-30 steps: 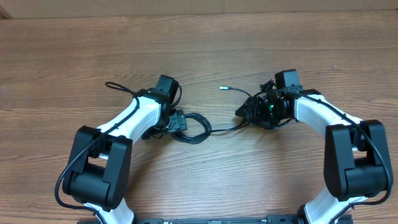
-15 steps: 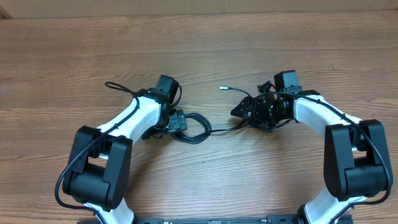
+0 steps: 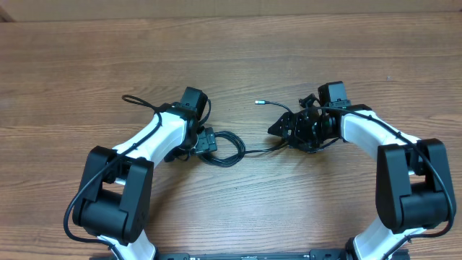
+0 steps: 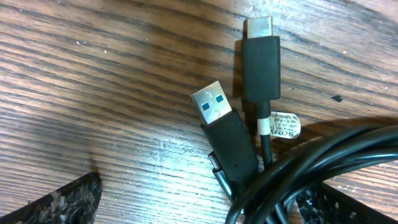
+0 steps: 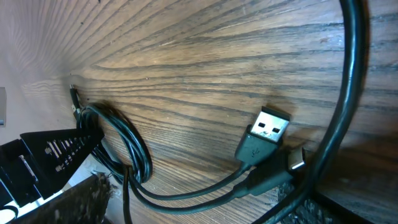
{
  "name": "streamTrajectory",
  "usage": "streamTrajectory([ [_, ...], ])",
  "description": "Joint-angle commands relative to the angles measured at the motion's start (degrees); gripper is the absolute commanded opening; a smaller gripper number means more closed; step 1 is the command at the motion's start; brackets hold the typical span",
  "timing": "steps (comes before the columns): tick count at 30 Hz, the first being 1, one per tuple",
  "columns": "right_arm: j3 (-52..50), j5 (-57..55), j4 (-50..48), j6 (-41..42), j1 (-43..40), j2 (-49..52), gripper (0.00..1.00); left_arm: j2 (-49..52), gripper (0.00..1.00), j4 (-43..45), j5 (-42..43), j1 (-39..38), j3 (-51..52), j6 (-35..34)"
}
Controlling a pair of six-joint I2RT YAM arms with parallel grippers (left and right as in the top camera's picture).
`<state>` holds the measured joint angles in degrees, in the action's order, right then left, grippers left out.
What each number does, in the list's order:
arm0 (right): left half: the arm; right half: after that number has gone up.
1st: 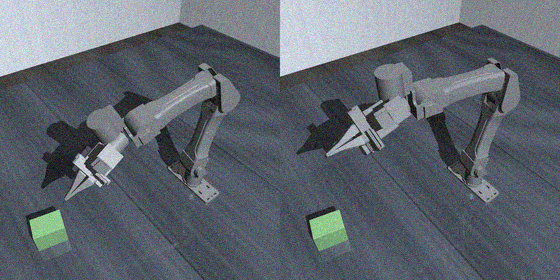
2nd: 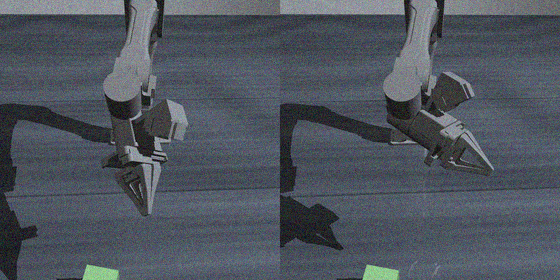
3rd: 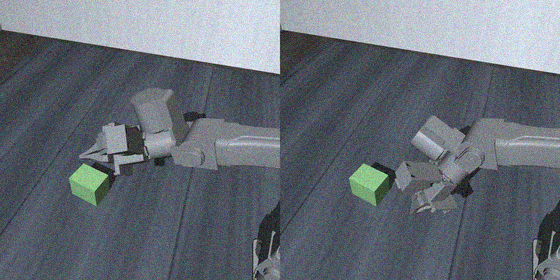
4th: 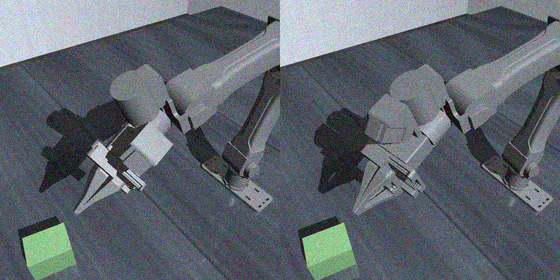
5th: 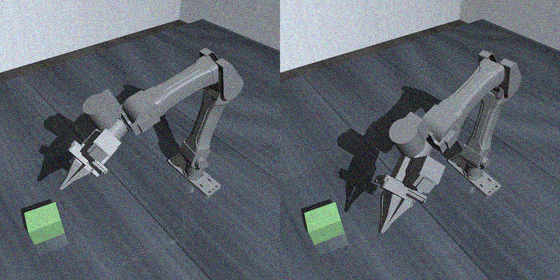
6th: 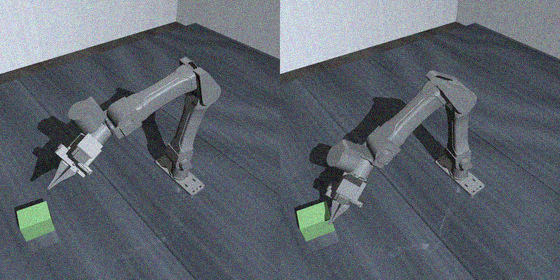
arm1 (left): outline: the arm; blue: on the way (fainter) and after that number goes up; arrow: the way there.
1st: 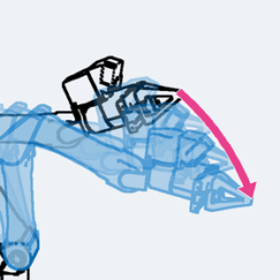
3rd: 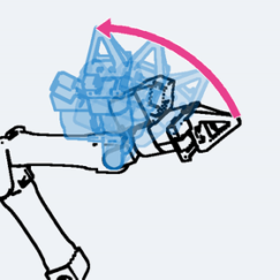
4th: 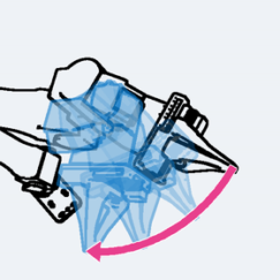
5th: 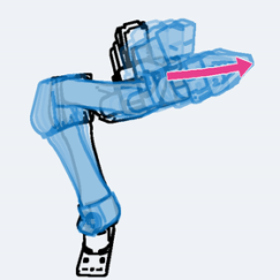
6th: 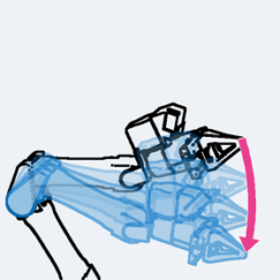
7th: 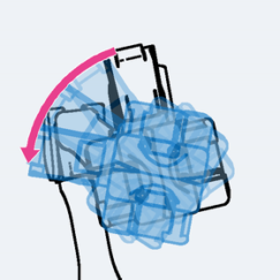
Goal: Untangle cables
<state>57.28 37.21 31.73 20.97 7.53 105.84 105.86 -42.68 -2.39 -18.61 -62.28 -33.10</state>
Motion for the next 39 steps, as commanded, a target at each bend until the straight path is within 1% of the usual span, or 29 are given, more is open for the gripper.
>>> streamTrajectory([
  [1,-1.4,-5.0,1.0,0.0,0.2,1.6,0.85,1.7,1.0,1.0,0.5,0.6,1.8,-0.1],
  [3,-1.4,-5.0,1.1,0.0,0.2,1.6,0.84,1.7,0.99,1.0,0.5,0.6,1.8,-0.1],
  [4,-1.4,-5.0,1.1,0.0,0.2,1.6,0.77,1.7,1.0,0.9,0.5,0.6,1.8,-0.1],
  [5,-1.4,-5.0,1.1,0.0,0.2,1.6,0.65,1.7,1.0,0.5,0.5,0.6,1.8,-0.1],
  [6,-1.4,-5.3,1.2,0.7,0.2,1.6,0.56,1.7,1.0,-0.3,0.5,0.6,1.8,-0.1],
  [7,-1.4,-6.9,1.6,2.9,0.2,1.6,0.5,1.7,1.0,-1.2,0.7,0.6,1.8,-0.2],
  [8,-1.4,-8.2,1.9,4.3,0.2,1.5,0.47,1.7,0.99,-2.1,0.8,0.6,1.7,-0.2],
  [11,-1.4,-11.0,3.1,5.4,0.3,0.1,0.44,1.5,1.0,-5.5,0.8,0.6,0.0,-0.1],
  [14,-1.4,-15.9,3.6,7.1,1.6,-2.3,0.44,1.0,1.0,-9.4,0.9,0.6,-3.1,0.1],
  [18,-1.4,-19.7,3.7,7.5,5.4,-5.2,0.45,0.2,1.0,-15.5,2.0,0.6,-9.5,3.4],
  [20,-1.4,-22.2,3.6,7.8,8.8,-7.4,0.45,0.1,1.0,-17.8,5.5,0.6,-13.7,7.0],
  [21,-1.4,-22.4,3.5,7.8,10.2,-8.4,0.46,0.1,1.0,-17.4,7.0,0.6,-14.5,8.4],
  [26,-1.4,-19.1,3.8,9.1,11.9,-9.2,0.49,0.1,1.0,-17.2,5.4,1.2,-14.6,8.7],
  [27,-1.4,-17.4,3.3,9.1,11.9,-9.2,0.56,0.1,1.0,-17.8,5.4,1.6,-14.6,8.7],
  [28,-1.4,-15.5,2.7,9.1,11.9,-9.2,0.67,0.1,1.0,-18.2,5.7,2.0,-14.6,8.7],
  [29,-1.4,-12.2,1.5,9.1,11.9,-9.2,0.91,0.1,1.0,-18.6,6.5,2.7,-14.6,8.7],
  [30,-1.4,-11.0,1.1,9.1,11.9,-9.2,1.0,0.1,1.0,-18.7,7.3,3.1,-14.6,8.7],
  [33,-1.4,-4.0,-0.9,10.1,11.9,-9.2,1.0,0.1,1.0,-18.6,9.5,4.5,-14.6,8.7],
  [36,-1.4,-2.6,-0.3,13.1,12.0,-9.2,1.0,0.1,1.0,-18.3,9.6,5.1,-14.6,8.7],
  [37,-1.4,-2.6,0.5,13.4,12.2,-9.2,1.0,0.2,0.73,-18.1,9.7,5.1,-14.6,8.7],
  [38,-1.4,-2.6,1.4,13.4,12.4,-9.1,1.0,0.3,0.55,-18.2,9.9,5.0,-14.6,8.2],
  [39,-1.4,-2.6,1.7,13.4,12.6,-9.0,1.0,0.5,0.45,-18.2,10.1,4.8,-14.5,8.0],
])
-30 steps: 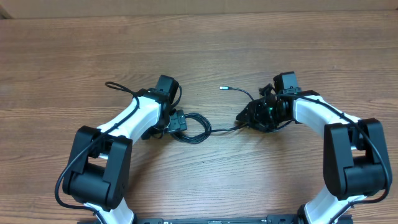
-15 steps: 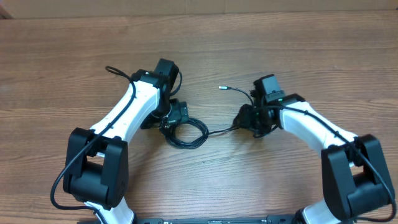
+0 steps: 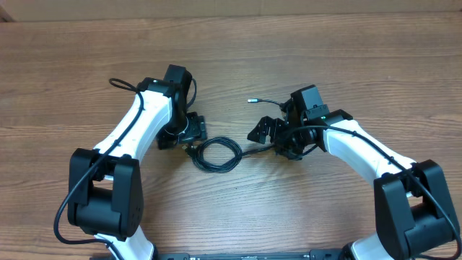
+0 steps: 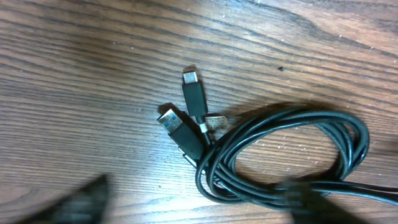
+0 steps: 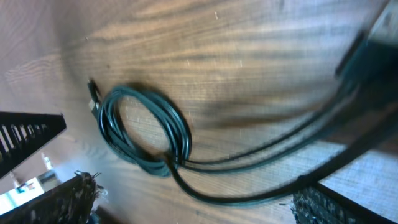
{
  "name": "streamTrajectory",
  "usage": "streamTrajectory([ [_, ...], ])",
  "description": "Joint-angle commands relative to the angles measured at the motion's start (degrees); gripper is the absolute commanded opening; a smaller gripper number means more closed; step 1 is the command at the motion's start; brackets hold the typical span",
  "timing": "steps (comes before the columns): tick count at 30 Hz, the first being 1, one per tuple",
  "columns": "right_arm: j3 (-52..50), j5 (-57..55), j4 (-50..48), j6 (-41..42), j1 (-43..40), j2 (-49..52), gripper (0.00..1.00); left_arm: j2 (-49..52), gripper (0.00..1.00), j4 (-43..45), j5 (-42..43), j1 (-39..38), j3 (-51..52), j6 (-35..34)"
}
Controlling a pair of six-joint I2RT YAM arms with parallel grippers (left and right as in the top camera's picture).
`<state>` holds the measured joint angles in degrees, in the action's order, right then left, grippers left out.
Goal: Untangle cables
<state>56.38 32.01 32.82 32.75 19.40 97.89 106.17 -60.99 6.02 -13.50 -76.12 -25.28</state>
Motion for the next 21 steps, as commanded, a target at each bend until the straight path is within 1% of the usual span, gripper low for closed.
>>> streamTrajectory([
  [1,-0.5,2.6,1.1,1.6,1.0,-0.8,1.0,0.3,0.42,0.2,1.7,-0.7,-0.4,-0.1],
  [2,-0.7,2.1,1.4,1.6,1.4,-0.6,1.0,0.4,0.43,0.4,1.7,-1.2,0.1,-0.3],
  [3,-0.8,1.5,1.5,1.8,1.7,-0.4,1.0,0.5,0.51,1.2,1.7,-1.6,0.9,-0.2],
  [4,-0.9,0.0,1.6,2.8,2.3,-0.1,1.0,0.5,0.61,2.3,1.7,-2.0,2.2,-0.3],
  [5,-1.0,-2.4,2.2,4.7,3.2,0.3,1.0,0.5,0.66,4.5,2.0,-2.8,4.1,-0.7],
  [7,-1.0,-4.9,2.2,6.8,4.5,0.5,1.0,0.6,0.68,7.2,3.6,-3.5,6.3,-1.0],
  [8,-1.0,-5.8,2.2,7.5,5.1,0.6,1.0,0.6,0.68,7.9,4.2,-3.7,7.0,-1.3],
  [10,-1.0,-11.1,1.8,10.8,7.2,0.6,1.0,0.6,0.67,10.6,4.3,-4.3,9.5,-3.2],
  [13,-1.0,-13.4,1.1,12.0,8.3,0.6,1.0,0.6,0.65,13.5,4.3,-4.3,11.5,-4.0],
  [15,-1.0,-13.9,0.2,12.0,8.7,0.6,0.99,0.6,0.63,14.9,4.3,-4.3,12.3,-4.0],
  [16,-1.0,-14.3,-0.6,12.0,8.8,0.6,0.96,0.6,0.56,15.9,4.3,-4.3,12.8,-4.0],
  [18,-1.0,-15.2,-2.1,12.0,8.9,0.6,0.91,0.6,0.48,17.7,4.3,-4.3,13.9,-4.0],
  [21,-1.0,-16.3,-4.3,12.0,8.9,0.6,0.87,0.6,0.45,18.7,3.5,-4.3,14.6,-3.8],
])
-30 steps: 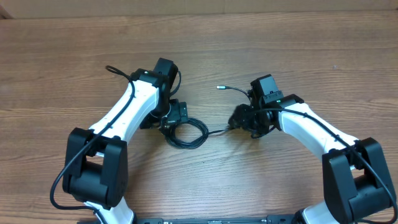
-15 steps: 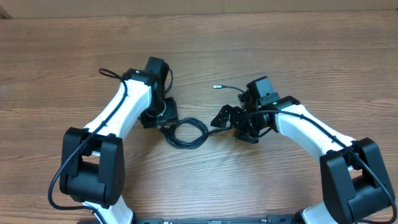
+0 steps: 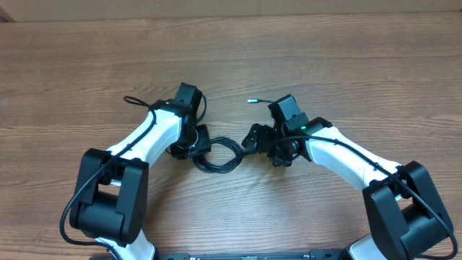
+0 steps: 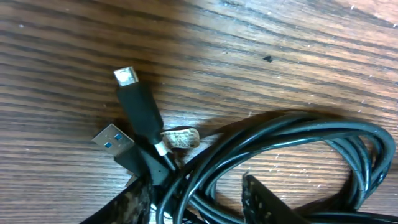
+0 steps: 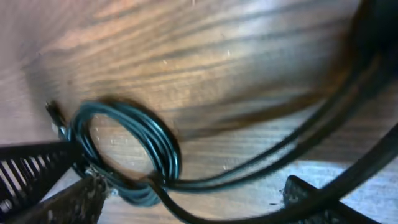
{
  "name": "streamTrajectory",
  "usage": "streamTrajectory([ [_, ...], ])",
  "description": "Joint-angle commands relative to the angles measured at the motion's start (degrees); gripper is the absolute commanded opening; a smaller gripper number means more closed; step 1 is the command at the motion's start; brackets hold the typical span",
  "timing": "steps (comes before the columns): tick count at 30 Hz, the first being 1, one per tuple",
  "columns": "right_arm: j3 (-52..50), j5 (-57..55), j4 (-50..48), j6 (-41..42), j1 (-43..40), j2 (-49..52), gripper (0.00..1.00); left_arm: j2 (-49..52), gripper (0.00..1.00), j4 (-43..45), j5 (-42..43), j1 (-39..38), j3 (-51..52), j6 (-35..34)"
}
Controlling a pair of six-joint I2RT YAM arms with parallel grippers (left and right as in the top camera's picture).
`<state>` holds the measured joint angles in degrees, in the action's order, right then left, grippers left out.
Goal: Untangle cables
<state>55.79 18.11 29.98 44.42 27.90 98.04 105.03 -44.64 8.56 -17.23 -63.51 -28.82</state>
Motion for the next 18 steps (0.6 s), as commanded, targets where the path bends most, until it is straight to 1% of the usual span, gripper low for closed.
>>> streamTrajectory([
  [1,-0.5,-2.8,-1.7,0.4,0.4,0.5,0.86,1.7,0.44,2.5,-0.1,-0.5,2.0,-0.3],
  [4,-0.5,-3.1,-2.1,0.4,0.5,0.5,0.86,1.7,0.44,4.2,-2.6,-0.5,2.0,-0.3],
  [8,-0.5,-3.1,-2.0,0.4,0.9,0.5,0.85,1.7,0.42,8.0,-0.9,-0.5,2.0,-0.3],
  [12,-0.5,-4.6,-0.6,0.4,1.4,0.5,0.86,1.7,0.41,11.8,3.6,-0.4,2.0,-0.2],
  [14,-0.5,-4.6,0.2,0.4,1.5,0.5,0.89,1.7,0.41,13.3,5.5,-0.4,2.0,0.6],
  [16,-0.7,-4.0,0.3,0.4,1.5,0.5,0.91,1.7,0.35,13.7,10.9,0.1,1.3,4.5],
  [18,-0.8,-3.0,0.3,0.4,1.8,0.5,0.92,1.7,0.33,9.9,14.0,1.5,-0.5,7.7],
])
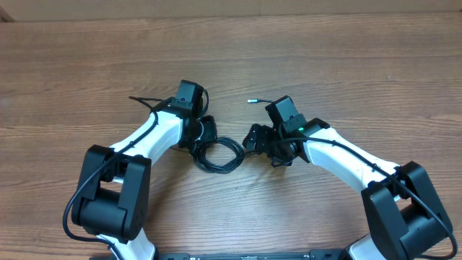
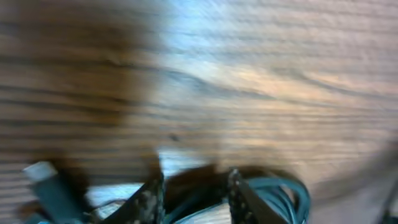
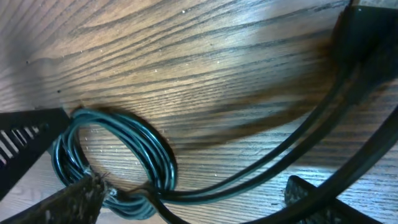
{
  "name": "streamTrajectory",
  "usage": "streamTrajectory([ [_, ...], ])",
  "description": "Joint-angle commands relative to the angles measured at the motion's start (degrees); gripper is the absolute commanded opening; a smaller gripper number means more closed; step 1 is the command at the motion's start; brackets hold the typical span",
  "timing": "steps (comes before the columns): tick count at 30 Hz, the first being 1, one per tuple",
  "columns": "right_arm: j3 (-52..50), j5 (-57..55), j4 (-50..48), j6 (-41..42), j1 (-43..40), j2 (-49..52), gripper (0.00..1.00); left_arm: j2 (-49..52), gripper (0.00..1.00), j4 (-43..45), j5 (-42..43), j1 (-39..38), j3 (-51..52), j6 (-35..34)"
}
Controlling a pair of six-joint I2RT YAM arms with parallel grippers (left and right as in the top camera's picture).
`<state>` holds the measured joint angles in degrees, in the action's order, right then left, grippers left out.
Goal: Untangle cables
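Note:
A black cable coil (image 1: pixel 220 154) lies on the wooden table between my two arms, with two strands (image 3: pixel 273 155) running off to the right. My left gripper (image 1: pixel 206 135) sits on the coil's left edge. In the blurred left wrist view its fingers (image 2: pixel 151 198) stand close together with coil strands (image 2: pixel 273 190) between them, and a plug (image 2: pixel 43 175) lies at the left. My right gripper (image 3: pixel 196 199) is open, straddling the two strands just right of the coil (image 3: pixel 155 149).
A thin second cable with a silver tip (image 1: pixel 251 102) lies above the right arm (image 1: pixel 339 155). The left arm (image 1: pixel 155 133) slants in from the lower left. Bare wood table (image 1: pixel 231 50) extends beyond both arms.
My left gripper's fingers have come closer together around the coil's left edge, and it has shifted slightly toward the coil. The right gripper has barely moved and stays open.
First my left gripper was open over the two plugs at the coil's left, and the right one was open further right. Then both stood further left, with the whole coil in view. Later the left fingers were narrower at the coil and the right gripper nearer it. Now the left grips it.

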<state>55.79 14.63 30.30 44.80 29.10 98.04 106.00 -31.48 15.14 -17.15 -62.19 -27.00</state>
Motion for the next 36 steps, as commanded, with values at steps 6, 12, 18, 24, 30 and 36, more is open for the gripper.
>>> streamTrajectory([
  [6,-0.8,0.8,-1.4,0.2,0.9,0.5,1.0,0.8,0.5,-16.9,7.2,6.1,-5.3,6.9],
  [12,-0.8,0.8,-1.5,-1.8,0.9,0.5,1.0,0.8,0.51,-23.1,6.0,4.9,-3.5,3.9],
  [18,-0.8,0.8,-1.2,-1.8,0.9,0.5,1.0,0.8,0.4,-16.8,-0.7,0.6,0.1,-3.9],
  [24,-0.8,-0.7,0.6,-1.8,0.9,0.5,1.0,0.8,0.21,-14.8,1.0,0.2,0.1,-4.3],
  [30,-0.8,-1.7,1.6,-4.5,0.9,0.5,1.0,0.8,0.33,-16.5,0.3,0.2,0.2,-5.8],
  [36,-0.8,0.3,-0.9,-4.3,0.9,0.5,1.0,0.8,0.27,-14.7,-1.6,-0.4,2.1,-9.7],
])
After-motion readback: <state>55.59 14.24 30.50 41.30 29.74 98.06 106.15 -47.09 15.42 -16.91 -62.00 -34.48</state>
